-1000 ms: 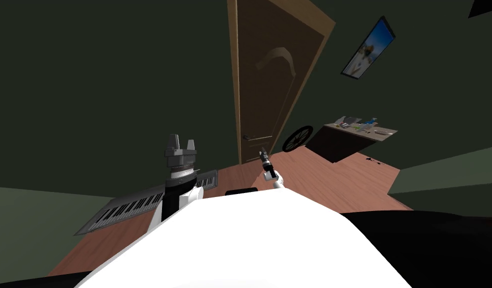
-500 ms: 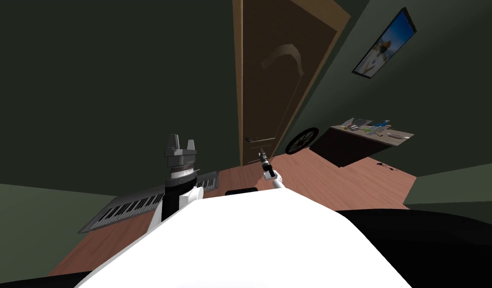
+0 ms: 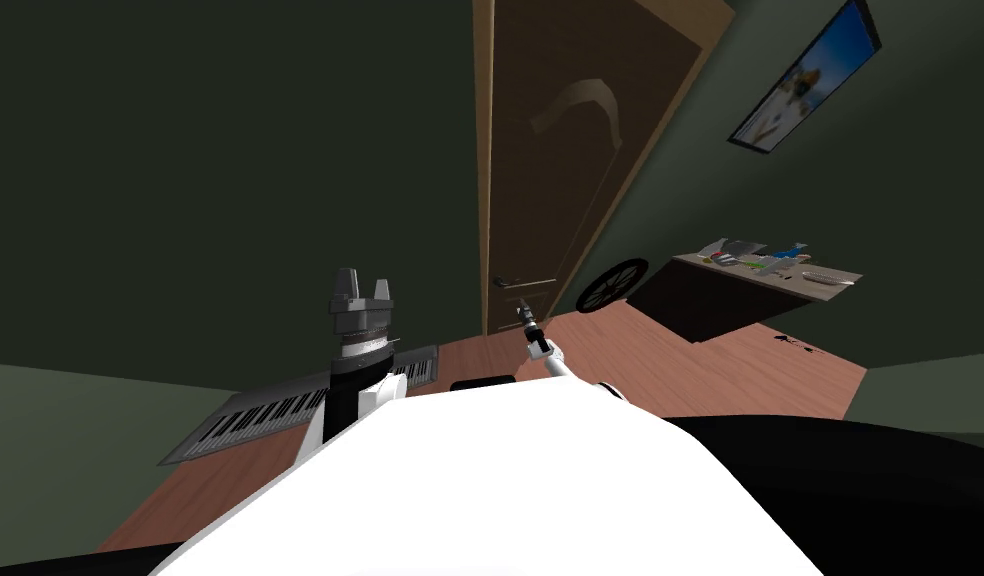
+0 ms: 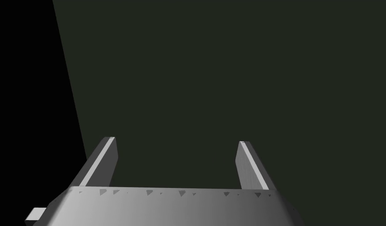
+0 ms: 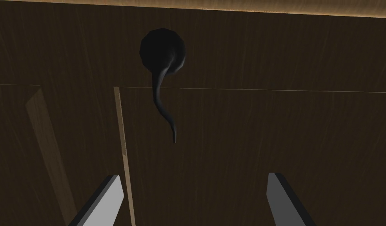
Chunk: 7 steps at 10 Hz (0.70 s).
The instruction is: Pull the door open
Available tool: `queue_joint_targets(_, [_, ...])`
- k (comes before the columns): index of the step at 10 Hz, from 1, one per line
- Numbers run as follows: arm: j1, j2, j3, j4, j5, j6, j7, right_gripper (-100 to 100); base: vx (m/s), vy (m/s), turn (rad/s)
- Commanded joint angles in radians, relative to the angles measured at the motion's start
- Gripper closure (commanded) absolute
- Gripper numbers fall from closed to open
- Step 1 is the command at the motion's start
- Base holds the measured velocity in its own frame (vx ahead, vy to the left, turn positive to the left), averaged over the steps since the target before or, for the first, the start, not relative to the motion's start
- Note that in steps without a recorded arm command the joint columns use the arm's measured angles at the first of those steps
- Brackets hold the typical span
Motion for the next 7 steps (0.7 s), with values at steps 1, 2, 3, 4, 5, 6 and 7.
queue_joint_targets(1, [-0.018,-0.004,0.004,0.039,0.0,-0.003,-0.003,-100,0.108,0.008,0.047])
queue_joint_targets(2, [-0.028,-0.006,0.007,0.06,-0.001,-0.005,-0.006,-100,0.089,0.001,0.042])
queue_joint_targets(3, [-0.038,-0.008,0.009,0.081,-0.001,-0.006,-0.008,-100,0.084,-0.007,0.045])
queue_joint_targets(4, [-0.048,-0.011,0.011,0.102,-0.002,-0.008,-0.01,-100,0.091,-0.002,0.039])
queue_joint_targets(5, [-0.057,-0.013,0.013,0.121,-0.002,-0.009,-0.012,-100,0.097,0.005,0.032])
queue_joint_targets(6, [-0.065,-0.015,0.014,0.135,-0.002,-0.01,-0.014,-100,0.084,-0.007,0.031])
queue_joint_targets(7, [-0.079,-0.018,0.017,0.164,-0.003,-0.012,-0.017,-100,0.102,-0.008,0.046])
